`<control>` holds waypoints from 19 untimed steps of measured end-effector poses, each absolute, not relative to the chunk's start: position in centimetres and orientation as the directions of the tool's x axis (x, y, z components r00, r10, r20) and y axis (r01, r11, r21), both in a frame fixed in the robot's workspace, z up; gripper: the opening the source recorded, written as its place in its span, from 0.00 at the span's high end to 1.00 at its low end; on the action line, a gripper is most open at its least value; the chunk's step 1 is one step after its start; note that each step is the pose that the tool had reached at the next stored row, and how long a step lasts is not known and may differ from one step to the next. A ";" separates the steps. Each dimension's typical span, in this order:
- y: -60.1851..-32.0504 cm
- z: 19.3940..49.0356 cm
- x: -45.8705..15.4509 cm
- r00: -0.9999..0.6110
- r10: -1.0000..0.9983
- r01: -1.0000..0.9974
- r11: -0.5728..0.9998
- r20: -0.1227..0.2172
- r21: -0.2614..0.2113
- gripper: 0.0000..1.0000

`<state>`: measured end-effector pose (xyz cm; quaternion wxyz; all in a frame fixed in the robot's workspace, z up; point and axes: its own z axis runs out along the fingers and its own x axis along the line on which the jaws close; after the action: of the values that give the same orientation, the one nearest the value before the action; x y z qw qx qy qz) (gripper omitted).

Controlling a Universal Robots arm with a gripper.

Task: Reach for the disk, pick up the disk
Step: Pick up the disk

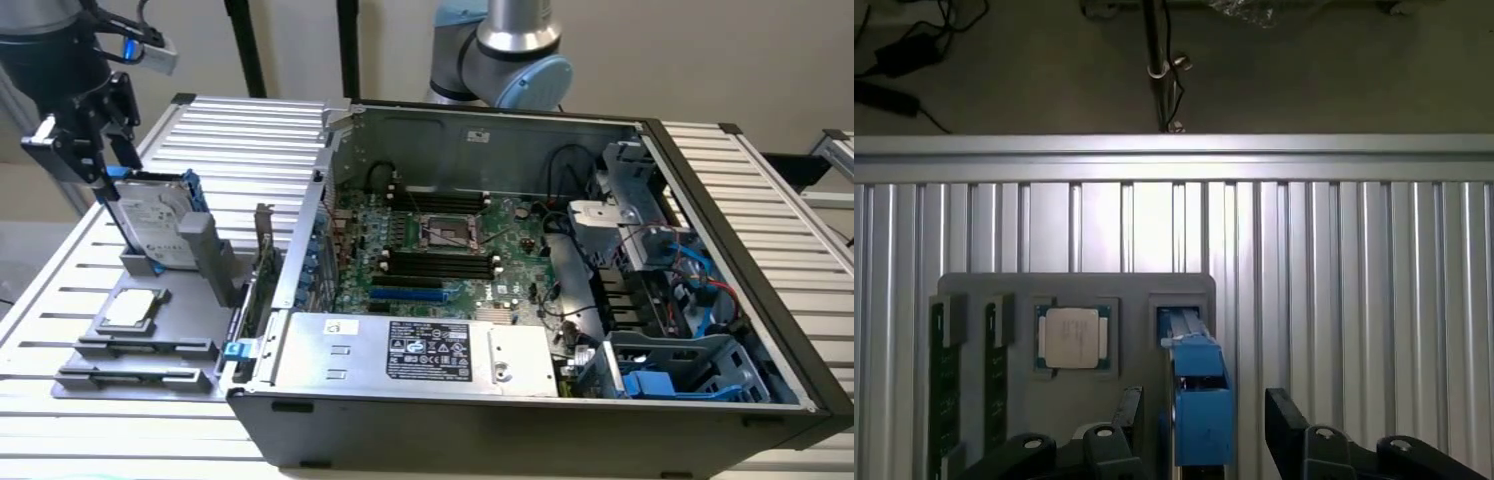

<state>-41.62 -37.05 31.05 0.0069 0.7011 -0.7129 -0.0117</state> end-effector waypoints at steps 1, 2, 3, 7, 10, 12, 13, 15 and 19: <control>-37.0 30.9 -41.7 -0.017 -1.000 -1.000 0.017 -0.007 0.024 0.40; -37.1 30.7 -41.8 -0.017 -1.000 -1.000 0.017 -0.007 0.022 0.40; -37.1 30.5 -41.8 -0.017 -1.000 -1.000 0.017 -0.007 0.019 0.40; -37.1 30.1 -42.0 -0.017 -1.000 -1.000 0.016 -0.007 0.013 0.40; -37.2 29.9 -42.1 -0.017 -1.000 -1.000 0.017 -0.007 0.011 0.40; -37.2 29.7 -42.2 -0.017 -1.000 -1.000 0.016 -0.007 0.011 0.40; -37.2 29.6 -42.2 -0.017 -1.000 -1.000 0.017 -0.007 0.011 0.40; -37.2 29.4 -42.2 -0.017 -1.000 -1.000 0.017 -0.007 0.011 0.40; -37.2 29.2 -42.2 -0.017 -1.000 -1.000 0.017 -0.008 0.011 0.40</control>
<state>-42.17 -37.21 29.17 0.0011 0.7012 -0.7129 -0.0069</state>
